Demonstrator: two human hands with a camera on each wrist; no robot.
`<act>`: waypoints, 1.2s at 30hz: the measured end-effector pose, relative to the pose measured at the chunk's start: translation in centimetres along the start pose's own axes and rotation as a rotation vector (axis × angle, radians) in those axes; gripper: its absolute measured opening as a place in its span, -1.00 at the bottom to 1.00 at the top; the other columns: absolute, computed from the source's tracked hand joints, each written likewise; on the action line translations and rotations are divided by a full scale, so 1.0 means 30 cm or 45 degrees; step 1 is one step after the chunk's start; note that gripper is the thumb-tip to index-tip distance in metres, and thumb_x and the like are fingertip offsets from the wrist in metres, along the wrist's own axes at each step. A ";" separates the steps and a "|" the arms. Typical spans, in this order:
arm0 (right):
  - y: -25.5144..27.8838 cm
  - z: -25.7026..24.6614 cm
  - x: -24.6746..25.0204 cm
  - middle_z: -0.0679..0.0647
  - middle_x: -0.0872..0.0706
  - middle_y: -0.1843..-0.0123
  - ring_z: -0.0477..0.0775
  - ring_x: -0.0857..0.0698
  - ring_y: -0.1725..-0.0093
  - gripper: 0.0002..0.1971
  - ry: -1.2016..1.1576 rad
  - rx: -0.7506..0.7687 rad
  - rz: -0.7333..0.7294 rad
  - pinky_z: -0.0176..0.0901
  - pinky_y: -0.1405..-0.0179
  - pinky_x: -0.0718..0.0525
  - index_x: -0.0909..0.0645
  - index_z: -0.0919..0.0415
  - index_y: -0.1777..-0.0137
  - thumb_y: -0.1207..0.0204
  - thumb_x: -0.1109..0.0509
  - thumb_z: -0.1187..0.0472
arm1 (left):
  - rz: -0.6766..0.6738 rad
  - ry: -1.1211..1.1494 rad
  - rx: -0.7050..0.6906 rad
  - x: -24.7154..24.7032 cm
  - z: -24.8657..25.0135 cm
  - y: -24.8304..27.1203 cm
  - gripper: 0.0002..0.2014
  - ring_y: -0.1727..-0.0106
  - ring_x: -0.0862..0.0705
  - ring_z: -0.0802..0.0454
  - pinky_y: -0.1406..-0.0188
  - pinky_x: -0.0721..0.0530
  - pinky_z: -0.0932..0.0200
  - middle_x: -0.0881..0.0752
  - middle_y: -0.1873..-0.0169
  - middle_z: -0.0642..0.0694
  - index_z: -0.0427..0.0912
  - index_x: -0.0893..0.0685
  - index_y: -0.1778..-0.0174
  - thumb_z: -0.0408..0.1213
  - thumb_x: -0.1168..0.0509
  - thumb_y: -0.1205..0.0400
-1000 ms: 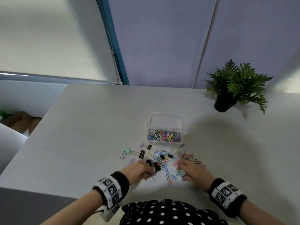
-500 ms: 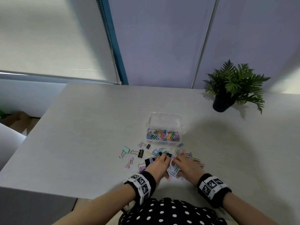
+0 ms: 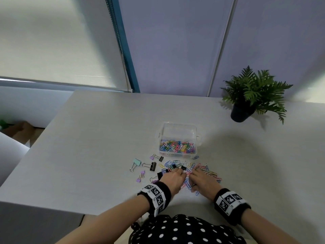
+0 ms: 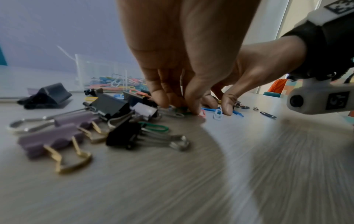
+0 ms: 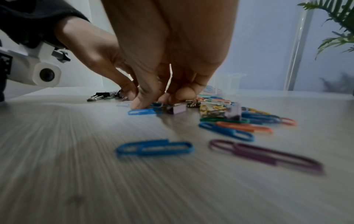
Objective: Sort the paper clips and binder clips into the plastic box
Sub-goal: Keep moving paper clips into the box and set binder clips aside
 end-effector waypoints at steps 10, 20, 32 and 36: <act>0.008 0.001 0.001 0.17 -0.65 0.02 0.13 -0.56 -0.01 -0.90 0.054 -0.008 0.011 -0.26 0.16 -0.29 -0.56 0.28 0.13 -0.42 -0.40 0.27 | 0.024 0.296 0.135 0.064 -0.005 -0.006 -0.71 -0.08 -0.65 -0.25 -0.08 -0.65 -0.12 -0.65 -0.09 -0.30 -0.29 -0.45 -0.21 -0.51 -0.23 -0.57; 0.039 0.004 -0.009 -0.12 -0.60 0.35 -0.12 -0.52 0.33 -0.56 0.151 -0.040 -0.031 -0.33 0.34 -0.34 -0.48 0.02 0.37 0.10 -0.71 0.11 | 0.031 0.122 0.041 0.044 0.030 -0.010 -0.76 -0.31 -0.45 -0.21 -0.15 -0.56 -0.12 -0.54 -0.20 -0.28 -0.34 -0.54 -0.16 -0.42 -0.23 -0.58; 0.042 0.007 -0.011 0.15 -0.70 0.12 0.13 -0.65 0.09 -0.76 0.027 -0.091 0.183 -0.17 0.18 -0.52 -0.58 0.26 0.13 -0.22 -0.52 0.37 | 0.003 -0.003 0.014 0.023 0.064 -0.007 -0.66 -0.25 -0.49 -0.23 -0.17 -0.62 -0.12 -0.49 -0.22 -0.30 -0.34 -0.41 -0.28 -0.43 -0.23 -0.59; 0.038 0.017 -0.026 0.11 -0.65 0.27 0.12 -0.59 0.25 -0.70 -0.024 -0.144 0.178 -0.27 0.29 -0.19 -0.52 0.20 0.25 -0.11 -0.48 0.52 | -0.005 0.164 0.060 0.039 0.029 -0.010 -0.80 -0.15 -0.59 -0.27 -0.12 -0.61 -0.13 -0.58 -0.13 -0.31 -0.34 -0.50 -0.11 -0.45 -0.20 -0.58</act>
Point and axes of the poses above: each hand's wrist, its own y-axis away from the middle knuckle, its own x-axis out of the back of the hand, z = x × y, the point moved 5 cm from there along -y, towards the middle knuckle
